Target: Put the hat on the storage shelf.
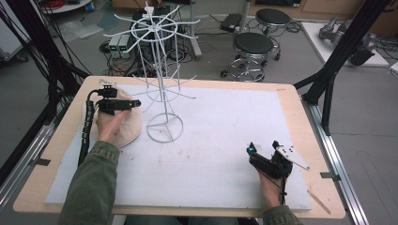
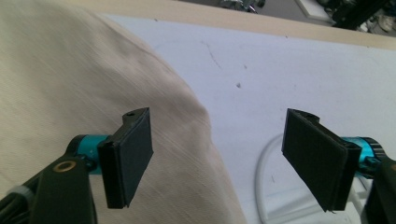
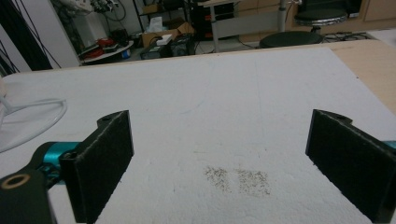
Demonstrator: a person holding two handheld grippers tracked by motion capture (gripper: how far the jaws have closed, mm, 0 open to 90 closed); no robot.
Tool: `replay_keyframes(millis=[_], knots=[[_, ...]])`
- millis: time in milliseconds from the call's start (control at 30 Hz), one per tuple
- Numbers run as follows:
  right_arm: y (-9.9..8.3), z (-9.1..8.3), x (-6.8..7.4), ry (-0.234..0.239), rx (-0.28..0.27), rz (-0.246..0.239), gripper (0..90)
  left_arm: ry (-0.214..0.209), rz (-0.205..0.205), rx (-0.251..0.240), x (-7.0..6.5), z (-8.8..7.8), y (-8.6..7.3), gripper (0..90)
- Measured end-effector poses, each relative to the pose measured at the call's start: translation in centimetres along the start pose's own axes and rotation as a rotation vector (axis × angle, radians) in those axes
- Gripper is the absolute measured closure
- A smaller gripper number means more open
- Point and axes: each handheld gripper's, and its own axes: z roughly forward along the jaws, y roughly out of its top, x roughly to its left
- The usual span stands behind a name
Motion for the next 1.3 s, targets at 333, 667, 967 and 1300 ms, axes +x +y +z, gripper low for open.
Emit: replay_keyframes(millis=[333, 667, 967, 1300], knots=[[0.0, 0.0, 0.0, 0.007, 0.002, -0.001, 6.6, 0.033, -0.018, 0.144, 0.0, 1.2, -0.6, 25.1], [0.0, 0.0, 0.1, 0.014, 0.003, -0.008, 6.6, 0.034, -0.071, 0.220, 0.8, 1.8, -1.8, 34.0], [-0.1, 0.1, 0.2, 0.017, 0.006, -0.007, 6.6, 0.104, -0.018, 0.229, 0.6, 1.9, -2.1, 50.2], [-0.1, 0.2, 0.1, 0.018, 0.010, -0.007, 6.6, 0.047, -0.110, 0.139, 1.2, 1.1, -2.5, 73.2]])
